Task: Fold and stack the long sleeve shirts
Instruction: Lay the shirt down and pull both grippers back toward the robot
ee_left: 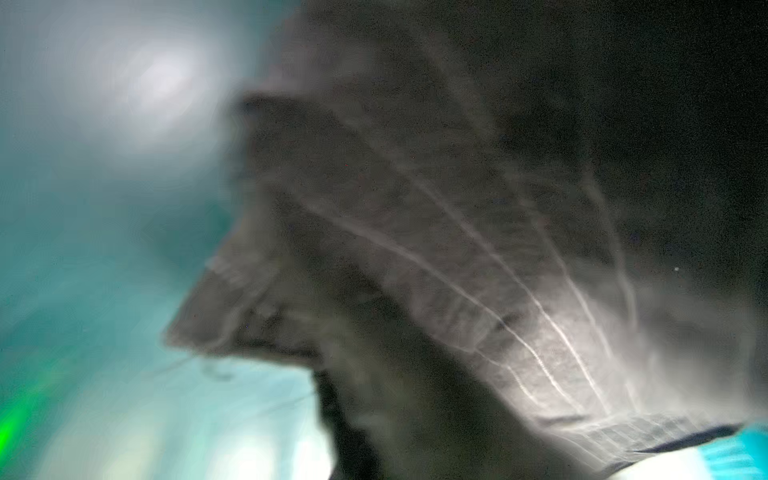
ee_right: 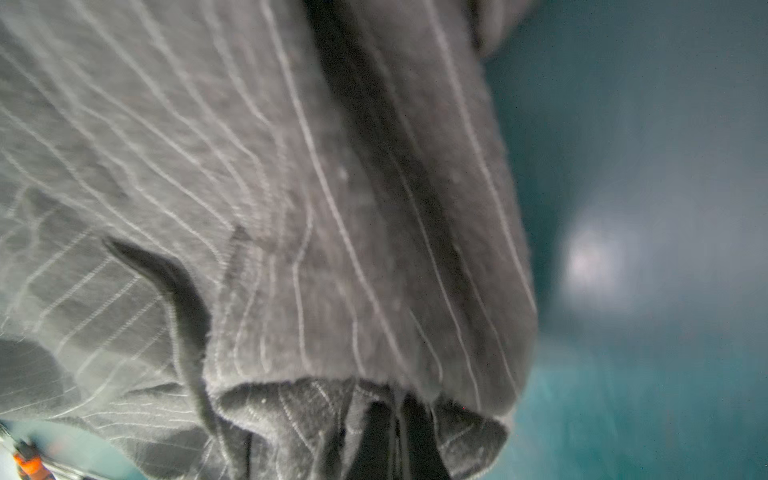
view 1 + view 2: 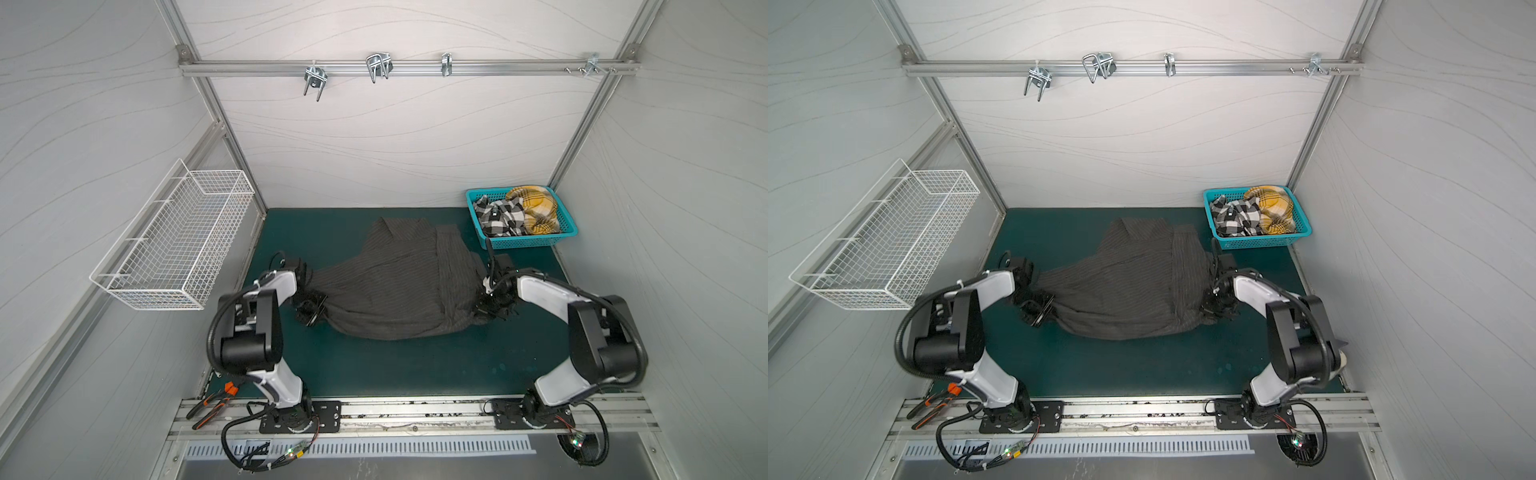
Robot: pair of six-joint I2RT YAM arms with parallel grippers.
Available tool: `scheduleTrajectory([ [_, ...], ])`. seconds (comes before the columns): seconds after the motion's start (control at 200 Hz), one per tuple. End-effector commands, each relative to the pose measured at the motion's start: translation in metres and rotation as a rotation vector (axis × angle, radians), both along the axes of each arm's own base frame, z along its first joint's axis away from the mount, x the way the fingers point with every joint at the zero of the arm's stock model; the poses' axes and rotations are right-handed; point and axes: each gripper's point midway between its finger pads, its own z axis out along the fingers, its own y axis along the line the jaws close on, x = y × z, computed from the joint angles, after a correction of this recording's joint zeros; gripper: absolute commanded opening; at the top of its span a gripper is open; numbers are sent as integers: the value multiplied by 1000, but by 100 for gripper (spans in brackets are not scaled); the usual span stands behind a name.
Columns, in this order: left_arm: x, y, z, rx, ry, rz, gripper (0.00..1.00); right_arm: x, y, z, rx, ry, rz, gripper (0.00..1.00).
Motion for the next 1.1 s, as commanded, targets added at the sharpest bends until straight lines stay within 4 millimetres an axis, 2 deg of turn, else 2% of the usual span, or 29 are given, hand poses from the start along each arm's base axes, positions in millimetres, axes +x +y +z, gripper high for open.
scheduleTrajectory([
  [0.0,77,32,-18,163,-128,-26,0,36,1,19,-15,-46,-22,0],
  [0.09,105,34,-10,154,-129,-54,0,53,-1,26,-41,-48,-8,0],
  [0.165,110,33,5,151,-147,-83,0,53,-1,32,-51,-44,3,0],
  [0.25,83,32,32,170,-166,-80,0,36,0,41,-55,-53,12,0],
  [0.315,52,33,50,200,-188,-65,0,16,2,45,-68,-67,27,0],
  [0.365,28,32,55,216,-191,-58,0,1,1,44,-80,-69,32,0],
  [0.435,-4,27,47,198,-162,-58,0,-21,-2,39,-77,-50,20,0],
  [0.5,-30,19,35,167,-110,-61,35,-39,-1,31,-68,-34,21,0],
  [0.55,-53,17,28,164,-60,-60,53,-51,1,26,-64,-23,33,0],
  [0.6,-75,15,26,160,-43,-36,77,-62,-1,21,-79,-8,35,18],
  [0.625,-85,15,27,167,-50,-25,85,-66,-2,20,-81,-6,40,28],
  [0.69,-104,15,32,186,-81,8,90,-72,-4,18,-78,-8,36,45],
  [0.79,-125,24,37,242,-99,54,86,-77,-5,19,-68,-18,33,60],
  [0.83,-126,26,39,247,-110,66,84,-78,-3,20,-56,-19,36,64],
  [0.88,-122,24,42,220,-132,82,82,-81,0,22,-45,-20,44,65],
  [0.96,-100,20,45,117,-224,137,82,-84,5,30,-35,-49,67,63],
  [1.045,-76,26,46,54,-314,181,81,-87,7,38,-22,-65,76,60],
  [1.095,-70,30,43,60,-317,179,76,-89,7,41,-16,-76,81,59],
])
